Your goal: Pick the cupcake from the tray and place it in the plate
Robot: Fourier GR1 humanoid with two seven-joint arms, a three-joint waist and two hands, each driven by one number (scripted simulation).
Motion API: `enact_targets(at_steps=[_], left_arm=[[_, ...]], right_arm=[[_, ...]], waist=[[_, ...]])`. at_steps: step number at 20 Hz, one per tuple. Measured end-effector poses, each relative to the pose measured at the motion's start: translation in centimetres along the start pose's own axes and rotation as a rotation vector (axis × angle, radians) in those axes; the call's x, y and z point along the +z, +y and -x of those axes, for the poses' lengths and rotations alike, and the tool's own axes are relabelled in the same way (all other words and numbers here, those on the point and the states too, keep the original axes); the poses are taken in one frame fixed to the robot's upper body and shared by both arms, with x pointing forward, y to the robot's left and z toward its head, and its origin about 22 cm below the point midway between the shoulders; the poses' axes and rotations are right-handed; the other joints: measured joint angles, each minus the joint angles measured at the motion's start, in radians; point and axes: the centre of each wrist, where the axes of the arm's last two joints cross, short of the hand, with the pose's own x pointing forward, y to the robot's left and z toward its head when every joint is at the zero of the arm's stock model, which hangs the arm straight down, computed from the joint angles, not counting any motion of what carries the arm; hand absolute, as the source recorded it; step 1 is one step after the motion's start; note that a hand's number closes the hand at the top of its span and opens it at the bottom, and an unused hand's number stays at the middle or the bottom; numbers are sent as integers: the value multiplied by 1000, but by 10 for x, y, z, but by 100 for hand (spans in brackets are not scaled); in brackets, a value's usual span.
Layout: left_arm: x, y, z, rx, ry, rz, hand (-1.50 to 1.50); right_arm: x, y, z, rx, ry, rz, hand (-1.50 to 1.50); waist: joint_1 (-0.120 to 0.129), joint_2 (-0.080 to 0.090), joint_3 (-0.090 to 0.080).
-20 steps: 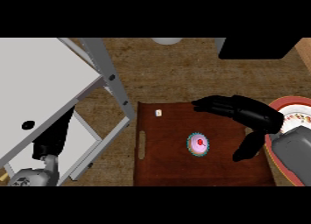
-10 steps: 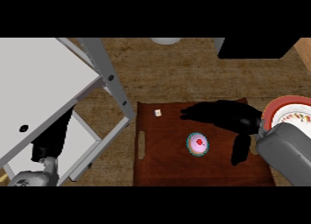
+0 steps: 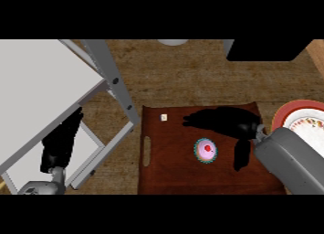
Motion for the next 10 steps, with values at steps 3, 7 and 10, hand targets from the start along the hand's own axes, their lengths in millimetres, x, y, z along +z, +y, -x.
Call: enact_targets(at_steps=[3, 7, 10], left_arm=[[2, 0, 0, -4, 20, 3, 0], [-1, -2, 7, -8, 32, 0, 0], [0, 1, 9, -9, 38, 1, 0]], right_arm=[[1, 2, 3, 8, -3, -16, -150], [-6, 12, 3, 3, 5, -24, -150], [-10, 16, 2, 1, 2, -24, -150]], waist=[[-1, 1, -2], [-2, 2, -3], [-2, 2, -4]])
